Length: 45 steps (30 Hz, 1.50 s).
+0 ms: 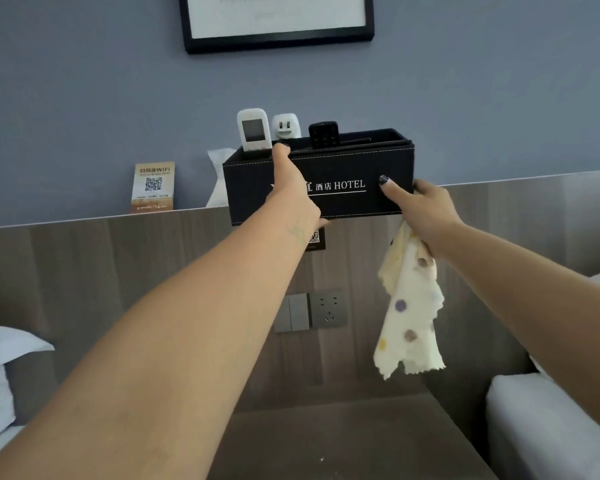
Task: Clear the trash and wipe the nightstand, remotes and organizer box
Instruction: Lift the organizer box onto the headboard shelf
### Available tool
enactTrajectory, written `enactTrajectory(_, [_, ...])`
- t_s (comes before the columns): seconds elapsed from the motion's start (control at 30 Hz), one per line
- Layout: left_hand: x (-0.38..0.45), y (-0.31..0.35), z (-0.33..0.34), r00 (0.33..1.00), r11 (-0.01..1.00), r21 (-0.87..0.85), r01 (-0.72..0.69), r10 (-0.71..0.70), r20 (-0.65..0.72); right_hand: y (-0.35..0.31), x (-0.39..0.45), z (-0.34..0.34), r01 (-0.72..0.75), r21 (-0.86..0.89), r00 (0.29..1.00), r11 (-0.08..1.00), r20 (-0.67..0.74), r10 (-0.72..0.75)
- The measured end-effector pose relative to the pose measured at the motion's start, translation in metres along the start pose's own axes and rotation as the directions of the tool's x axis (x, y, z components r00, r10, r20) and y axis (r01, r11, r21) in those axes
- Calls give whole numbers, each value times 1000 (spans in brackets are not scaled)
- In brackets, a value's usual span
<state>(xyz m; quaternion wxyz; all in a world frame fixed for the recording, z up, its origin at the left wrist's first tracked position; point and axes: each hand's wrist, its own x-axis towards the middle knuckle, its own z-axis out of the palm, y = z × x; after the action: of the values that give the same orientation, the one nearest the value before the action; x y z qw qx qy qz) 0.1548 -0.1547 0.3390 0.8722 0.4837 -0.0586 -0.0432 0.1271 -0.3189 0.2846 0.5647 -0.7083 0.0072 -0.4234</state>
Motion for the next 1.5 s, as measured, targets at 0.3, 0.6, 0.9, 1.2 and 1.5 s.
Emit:
enactTrajectory(0.3, [56, 3, 33, 1000, 1000, 1, -24, 24, -12, 20, 75, 21, 31, 17, 994, 999, -104, -29])
enactTrajectory(0.6, [62, 8, 50, 993, 987, 135, -90, 78, 89, 40, 80, 22, 75, 121, 987, 990, -148, -57])
enactTrajectory(0.9, [93, 3, 45, 996, 994, 93, -62, 56, 64, 30, 115, 27, 20, -37, 993, 999, -117, -24])
enactTrajectory(1.2, [134, -2, -30, 944, 423, 881, -210, 324, 69, 35, 145, 54, -130, -118, 965, 985, -245, 98])
enactTrajectory(1.5, [178, -24, -78, 514, -688, 671, -276, 485, 708, 48, 127, 77, 162, -669, 891, 726, -217, -399])
